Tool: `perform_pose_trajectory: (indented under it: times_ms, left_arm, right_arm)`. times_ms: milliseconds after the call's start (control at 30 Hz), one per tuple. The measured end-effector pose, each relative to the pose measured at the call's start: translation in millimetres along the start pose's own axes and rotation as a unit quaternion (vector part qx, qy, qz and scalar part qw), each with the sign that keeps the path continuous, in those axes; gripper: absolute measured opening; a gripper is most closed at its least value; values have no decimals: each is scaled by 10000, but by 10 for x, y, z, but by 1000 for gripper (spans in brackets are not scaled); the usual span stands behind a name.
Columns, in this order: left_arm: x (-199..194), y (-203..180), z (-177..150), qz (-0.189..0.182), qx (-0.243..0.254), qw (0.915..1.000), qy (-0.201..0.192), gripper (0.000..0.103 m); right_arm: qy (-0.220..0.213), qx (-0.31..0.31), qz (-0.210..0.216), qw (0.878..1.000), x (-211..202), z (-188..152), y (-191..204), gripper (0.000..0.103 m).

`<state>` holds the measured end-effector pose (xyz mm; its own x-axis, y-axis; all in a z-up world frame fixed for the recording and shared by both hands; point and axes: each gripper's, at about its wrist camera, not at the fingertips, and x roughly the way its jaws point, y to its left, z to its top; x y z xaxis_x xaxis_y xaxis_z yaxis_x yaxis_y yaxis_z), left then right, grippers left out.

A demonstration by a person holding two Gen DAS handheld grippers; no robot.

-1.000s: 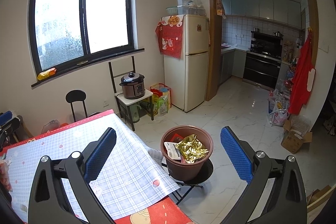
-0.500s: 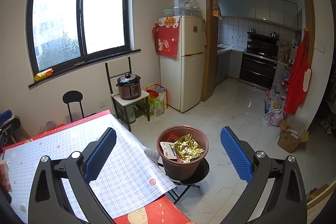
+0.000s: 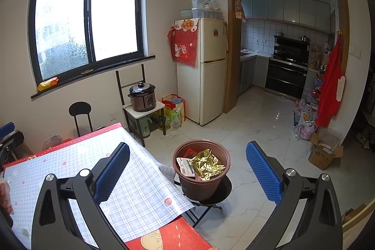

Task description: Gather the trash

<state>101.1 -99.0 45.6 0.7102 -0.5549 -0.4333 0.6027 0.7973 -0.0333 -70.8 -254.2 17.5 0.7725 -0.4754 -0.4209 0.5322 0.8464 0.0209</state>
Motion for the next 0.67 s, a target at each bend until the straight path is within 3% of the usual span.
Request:
perform_pose_trajectory:
  times_ms: [667]
  left_arm:
    - [25, -11, -25, -51, -42, 9999, 81, 97]
  right_arm:
    - [72, 27, -87, 9999, -71, -70, -84, 98]
